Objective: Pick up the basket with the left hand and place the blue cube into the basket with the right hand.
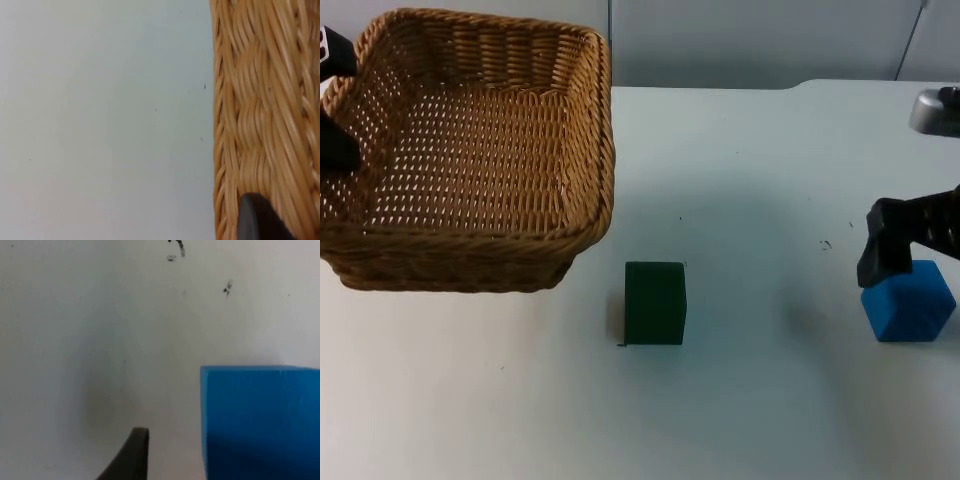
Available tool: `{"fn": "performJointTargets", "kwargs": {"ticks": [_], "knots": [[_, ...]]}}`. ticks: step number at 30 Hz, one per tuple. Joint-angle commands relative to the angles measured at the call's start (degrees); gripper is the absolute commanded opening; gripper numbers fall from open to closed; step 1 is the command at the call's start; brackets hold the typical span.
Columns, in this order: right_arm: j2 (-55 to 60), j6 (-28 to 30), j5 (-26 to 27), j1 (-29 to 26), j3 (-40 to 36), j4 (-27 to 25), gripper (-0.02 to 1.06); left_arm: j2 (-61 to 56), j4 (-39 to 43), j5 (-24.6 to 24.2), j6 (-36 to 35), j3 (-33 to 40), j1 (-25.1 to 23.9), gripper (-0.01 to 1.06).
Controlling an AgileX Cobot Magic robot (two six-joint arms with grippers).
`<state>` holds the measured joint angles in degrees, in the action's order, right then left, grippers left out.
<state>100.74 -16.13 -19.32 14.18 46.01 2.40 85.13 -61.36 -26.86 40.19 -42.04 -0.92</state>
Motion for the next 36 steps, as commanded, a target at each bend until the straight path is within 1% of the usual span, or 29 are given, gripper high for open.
{"fn": "performJointTargets", "kwargs": {"ticks": [1,5,9,15,17,18,19,21,23,24,26,29,31,32,33,36], "knots": [[0.83,-0.4,1.53,0.29,0.32,0.39,0.98,-0.84,-1.02,-0.78,-0.08,-0.27,-0.13,0.0],[2.68,-0.65,3.37,0.29,0.32,0.39,0.98,-0.84,-1.02,-1.13,-0.08,-0.27,-0.13,0.0],[4.49,-1.71,6.5,0.29,0.32,0.39,0.98,-0.84,-1.02,-1.54,-0.08,-0.27,-0.13,0.0],[5.86,-1.71,7.19,0.29,1.68,0.39,0.98,-0.84,-1.02,-1.54,-0.08,-0.27,-0.13,0.0],[6.82,-1.86,6.48,0.29,2.82,0.39,0.96,-0.84,-0.89,-1.54,-0.08,-0.27,-0.13,0.0],[7.48,-1.86,5.55,0.29,3.69,0.31,0.91,-0.84,-0.89,-1.54,-0.08,-0.27,-0.13,0.0],[7.48,-1.86,5.55,0.29,3.69,0.31,0.91,-0.84,-0.89,-1.54,-0.08,-0.27,-0.13,0.0],[8.13,-1.94,4.68,0.29,4.46,0.14,0.79,-0.84,-0.89,-1.66,-0.08,-0.27,-0.13,0.0],[8.13,-3.2,4.68,0.29,4.46,0.14,0.69,-0.84,-0.89,-1.76,-0.08,-0.27,-0.13,0.0],[8.13,-3.2,4.68,0.29,4.46,0.14,0.69,-0.84,-0.89,-1.76,-0.08,-0.27,-0.13,0.0],[8.13,-3.45,4.68,0.29,4.46,0.27,0.63,-0.84,-0.89,-1.86,-0.08,-0.27,-0.13,0.0],[8.13,-3.45,4.68,0.29,4.46,0.27,0.63,-0.84,-0.89,-1.97,-0.08,-0.27,-0.13,0.0],[8.13,-3.45,4.58,0.29,4.46,0.27,0.59,-0.84,-0.89,-1.97,-0.08,-0.27,-0.13,0.0],[8.13,-3.45,4.57,0.29,4.46,0.27,0.54,-0.84,-0.89,-1.97,-0.08,-0.27,-0.13,0.0],[8.13,-3.45,4.57,0.29,4.46,0.27,0.54,-0.84,-0.89,-1.97,-0.08,-0.27,-0.13,0.0],[8.13,-3.45,4.45,0.29,4.46,0.27,0.34,-0.84,-0.89,-2.09,-0.08,-0.27,-0.13,0.0]]}}
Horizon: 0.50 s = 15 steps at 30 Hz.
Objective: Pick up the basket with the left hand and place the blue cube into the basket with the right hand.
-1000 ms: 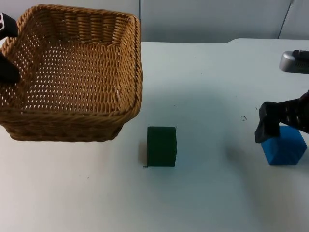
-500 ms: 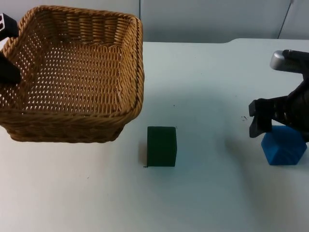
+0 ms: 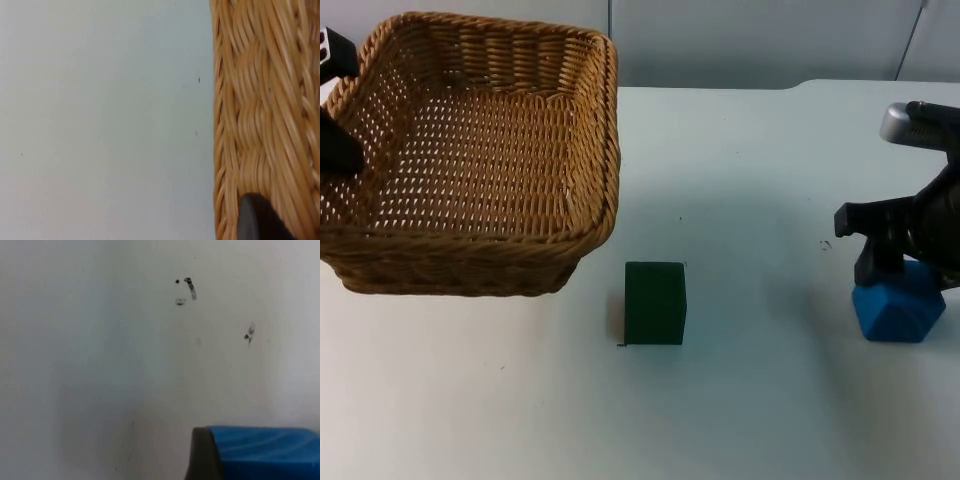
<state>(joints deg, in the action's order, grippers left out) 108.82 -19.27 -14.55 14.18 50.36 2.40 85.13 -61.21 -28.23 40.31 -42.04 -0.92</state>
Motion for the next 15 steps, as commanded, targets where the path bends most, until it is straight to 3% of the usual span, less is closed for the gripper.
{"fn": "performJointTargets", "kwargs": {"ticks": [1,2,3,5,15], "knots": [[0.05,-0.31,-0.32,0.29,0.12,0.27,0.26,-0.84,-1.04,-0.87,-0.2,-0.27,-0.13,0.0],[0.05,-0.31,-0.32,0.29,0.12,0.27,0.17,-0.84,-1.04,-0.98,-0.2,-0.27,-0.13,0.0],[0.05,-0.31,-0.32,0.29,0.12,0.27,0.17,-0.84,-1.04,-0.98,-0.2,-0.27,-0.13,0.0],[0.05,-0.04,-0.32,0.29,0.12,0.37,0.0,-0.84,-1.04,-1.26,-0.2,-0.27,-0.13,0.0],[-3.44,1.11,-1.93,0.29,0.66,0.49,0.0,-0.84,-1.36,-1.28,-0.2,-0.27,-0.13,0.0]]}}
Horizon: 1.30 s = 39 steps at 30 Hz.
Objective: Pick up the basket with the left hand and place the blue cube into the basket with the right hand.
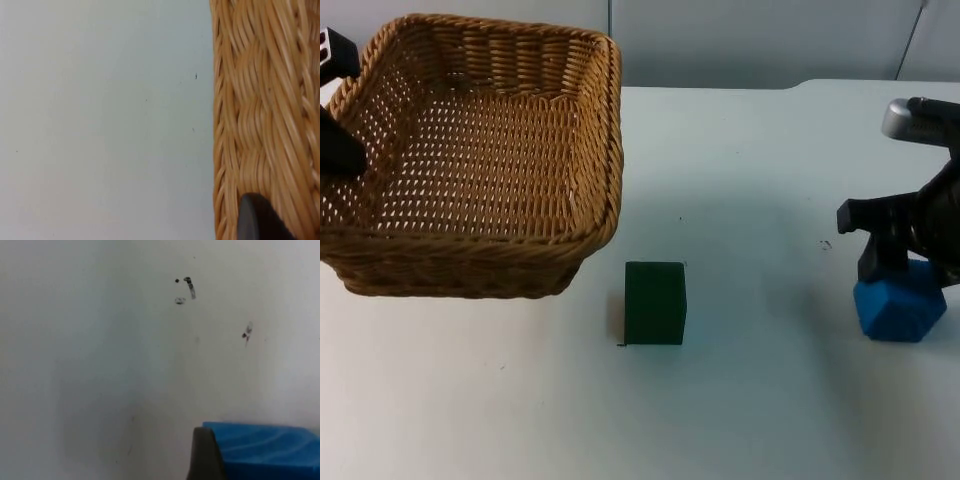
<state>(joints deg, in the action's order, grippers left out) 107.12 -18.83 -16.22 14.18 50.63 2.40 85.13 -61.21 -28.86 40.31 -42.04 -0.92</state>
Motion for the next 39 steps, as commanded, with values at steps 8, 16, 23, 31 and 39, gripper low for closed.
{"fn": "performJointTargets", "kwargs": {"ticks": [8,16,23,31,39], "knots": [[-13.07,3.18,-7.43,0.29,3.51,0.49,0.0,-0.84,-1.59,-0.65,-0.2,-0.27,-0.13,0.0],[-21.41,5.79,-14.71,1.7,11.42,0.26,0.0,-0.84,-1.97,-0.65,-0.2,-0.27,-0.13,0.0],[-22.76,6.58,-16.88,8.03,18.39,0.26,0.0,-0.84,-2.07,-0.65,-0.2,-0.27,-0.13,0.0],[-22.04,6.58,-11.49,17.79,23.5,0.13,0.0,-0.84,-2.06,-0.76,-0.2,-0.27,-0.13,0.0],[-14.06,6.89,-10.96,25.95,32.02,0.13,0.0,-0.84,-2.41,-0.74,-0.2,-0.27,-0.13,0.0]]}}
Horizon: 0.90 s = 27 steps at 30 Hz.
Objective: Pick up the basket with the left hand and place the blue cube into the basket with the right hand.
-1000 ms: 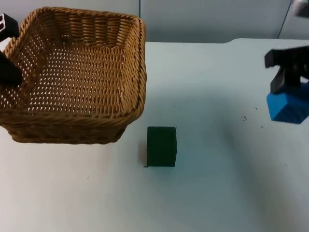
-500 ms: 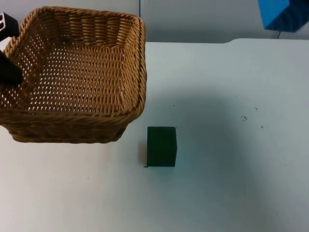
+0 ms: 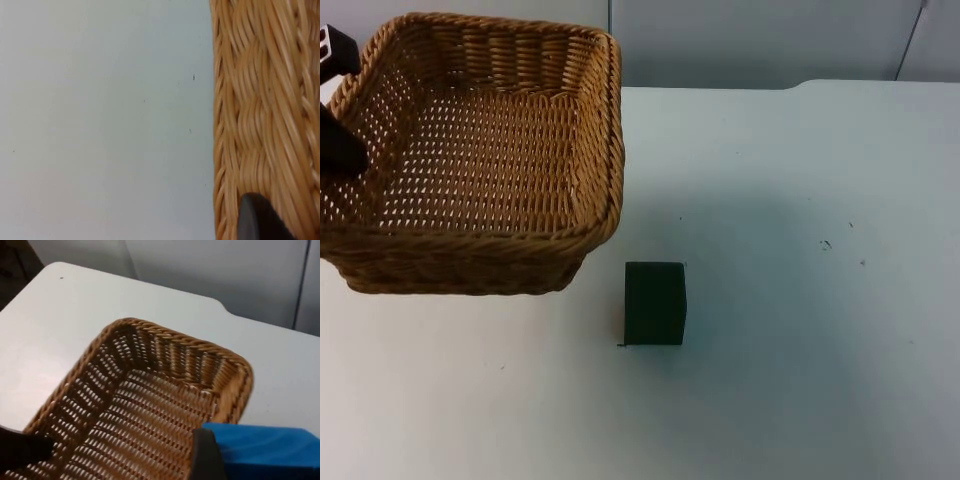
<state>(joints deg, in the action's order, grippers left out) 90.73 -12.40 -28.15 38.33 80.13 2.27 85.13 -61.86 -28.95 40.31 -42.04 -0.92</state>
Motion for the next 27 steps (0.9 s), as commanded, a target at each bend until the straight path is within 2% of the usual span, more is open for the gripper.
{"fn": "performJointTargets", "kwargs": {"ticks": [1,14,27], "knots": [[3.84,0.46,0.97,2.62,3.74,0.26,0.0,-0.84,-1.76,-0.65,-0.2,-0.27,-0.13,0.0],[18.71,0.46,-0.91,6.81,14.77,0.09,0.0,-0.84,-1.91,-0.91,-0.2,-0.27,-0.13,0.0],[23.84,0.59,1.0,6.81,16.21,-0.63,0.0,-0.84,-2.26,-0.91,-0.2,-0.27,-0.13,0.0]]}}
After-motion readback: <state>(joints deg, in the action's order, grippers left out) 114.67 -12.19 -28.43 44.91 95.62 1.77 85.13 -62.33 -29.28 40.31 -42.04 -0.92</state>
